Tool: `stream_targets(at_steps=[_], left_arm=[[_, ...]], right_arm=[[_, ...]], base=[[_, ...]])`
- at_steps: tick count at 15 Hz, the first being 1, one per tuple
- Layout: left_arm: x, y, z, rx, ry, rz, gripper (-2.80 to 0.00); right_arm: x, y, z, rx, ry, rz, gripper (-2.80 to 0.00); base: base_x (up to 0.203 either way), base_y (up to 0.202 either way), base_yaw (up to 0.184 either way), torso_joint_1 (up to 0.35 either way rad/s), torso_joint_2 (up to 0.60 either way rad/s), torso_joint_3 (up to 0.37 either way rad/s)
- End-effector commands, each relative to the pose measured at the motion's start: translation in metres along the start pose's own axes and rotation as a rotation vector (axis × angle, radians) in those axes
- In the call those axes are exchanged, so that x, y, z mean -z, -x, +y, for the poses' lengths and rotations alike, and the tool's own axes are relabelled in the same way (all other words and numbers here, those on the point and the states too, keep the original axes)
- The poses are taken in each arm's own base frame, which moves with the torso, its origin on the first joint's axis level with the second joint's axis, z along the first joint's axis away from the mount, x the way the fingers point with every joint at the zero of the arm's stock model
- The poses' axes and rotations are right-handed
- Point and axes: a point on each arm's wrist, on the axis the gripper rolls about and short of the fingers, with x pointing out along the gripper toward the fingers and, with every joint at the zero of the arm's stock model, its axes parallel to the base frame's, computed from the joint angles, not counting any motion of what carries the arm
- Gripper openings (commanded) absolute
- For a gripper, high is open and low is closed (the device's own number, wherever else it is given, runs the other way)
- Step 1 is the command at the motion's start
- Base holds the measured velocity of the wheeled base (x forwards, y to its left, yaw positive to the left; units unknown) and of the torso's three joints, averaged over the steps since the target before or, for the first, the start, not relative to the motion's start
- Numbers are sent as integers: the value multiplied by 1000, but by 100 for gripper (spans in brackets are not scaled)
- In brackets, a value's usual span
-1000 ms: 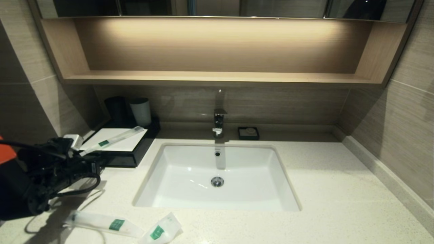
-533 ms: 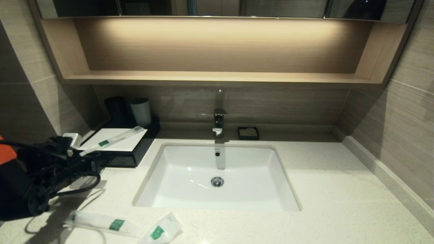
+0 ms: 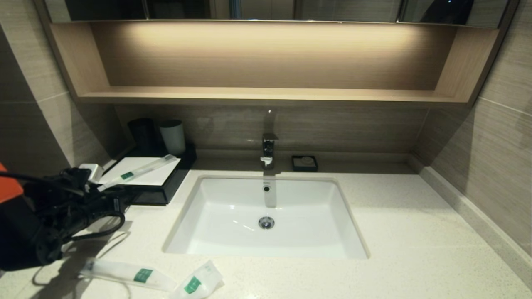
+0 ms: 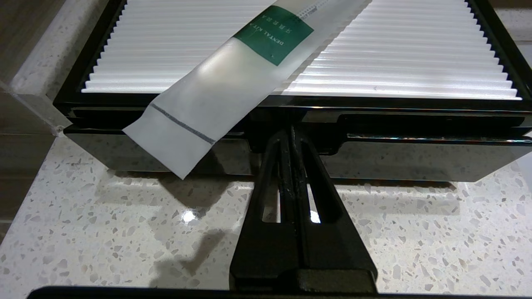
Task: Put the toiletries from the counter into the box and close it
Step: Open the drawer
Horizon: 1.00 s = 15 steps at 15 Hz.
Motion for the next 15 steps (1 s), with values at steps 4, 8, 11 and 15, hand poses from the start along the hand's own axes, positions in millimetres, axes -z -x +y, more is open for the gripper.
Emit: stream_targets(at_steps=[4, 8, 11, 15], left_arm=[[1, -2, 0, 3, -3, -5, -280], [2, -4, 0, -1, -6, -14, -280], [3, -6, 1, -1, -5, -12, -280], [4, -10, 2, -1, -4, -14, -280]], right_arm=[[0, 0, 0, 0, 0, 1, -280], [0, 0, 0, 0, 0, 2, -280], [0, 0, 0, 0, 0, 2, -280], [0, 0, 0, 0, 0, 2, -280]], base=[[0, 0, 0, 0, 0, 0], [0, 0, 0, 0, 0, 0], [0, 0, 0, 0, 0, 0], [0, 0, 0, 0, 0, 0]])
